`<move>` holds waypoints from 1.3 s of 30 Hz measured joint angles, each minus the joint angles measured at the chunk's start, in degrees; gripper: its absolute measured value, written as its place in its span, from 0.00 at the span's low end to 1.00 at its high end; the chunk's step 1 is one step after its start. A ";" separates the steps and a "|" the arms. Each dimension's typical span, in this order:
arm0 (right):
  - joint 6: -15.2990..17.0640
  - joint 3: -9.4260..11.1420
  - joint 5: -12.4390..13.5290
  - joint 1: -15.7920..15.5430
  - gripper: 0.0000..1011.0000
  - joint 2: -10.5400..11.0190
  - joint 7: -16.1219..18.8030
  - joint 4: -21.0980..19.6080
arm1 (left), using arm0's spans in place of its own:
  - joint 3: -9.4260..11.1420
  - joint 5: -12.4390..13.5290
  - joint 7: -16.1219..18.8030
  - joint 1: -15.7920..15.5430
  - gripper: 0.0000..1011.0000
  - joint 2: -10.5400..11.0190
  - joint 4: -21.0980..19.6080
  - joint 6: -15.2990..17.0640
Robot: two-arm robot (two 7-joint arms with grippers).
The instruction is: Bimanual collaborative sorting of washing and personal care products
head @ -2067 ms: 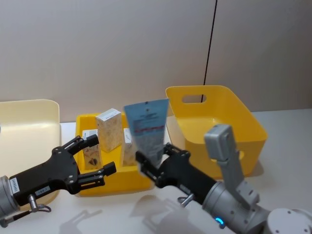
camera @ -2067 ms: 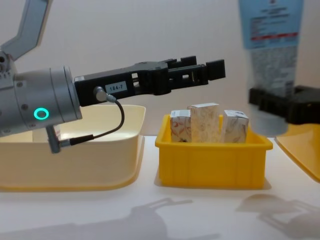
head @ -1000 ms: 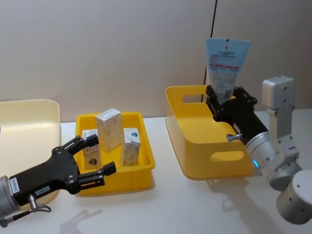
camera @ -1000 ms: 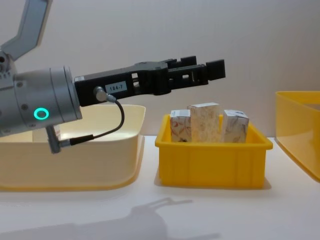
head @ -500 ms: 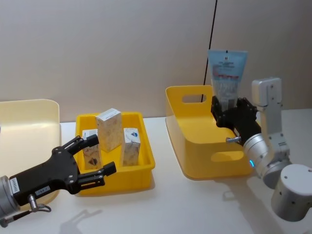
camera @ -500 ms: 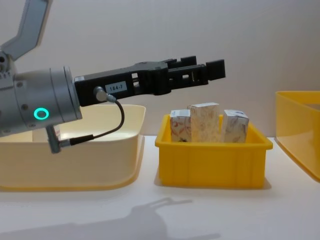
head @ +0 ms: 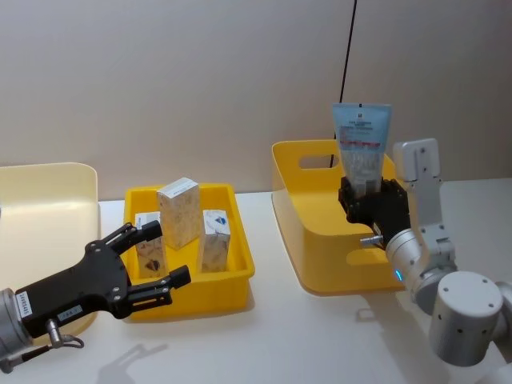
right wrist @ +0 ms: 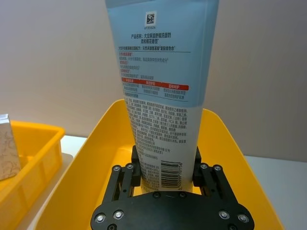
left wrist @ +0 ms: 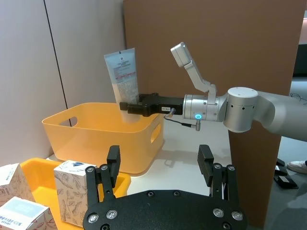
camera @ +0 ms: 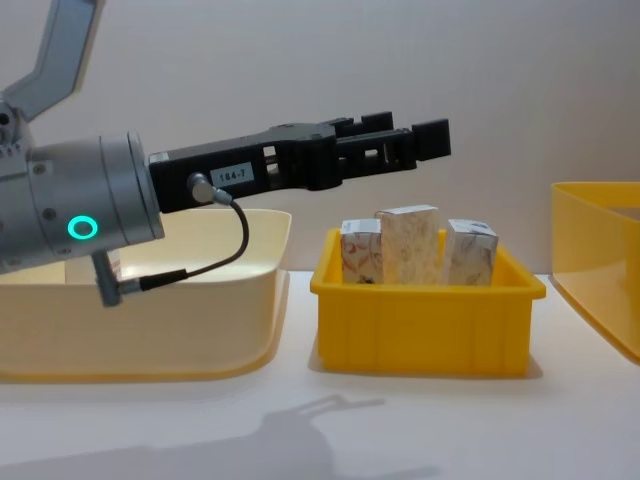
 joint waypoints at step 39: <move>-4.23 0.50 0.09 -0.50 0.99 -1.00 2.00 -0.36 | 0.00 0.00 0.00 0.00 0.99 0.00 0.00 0.00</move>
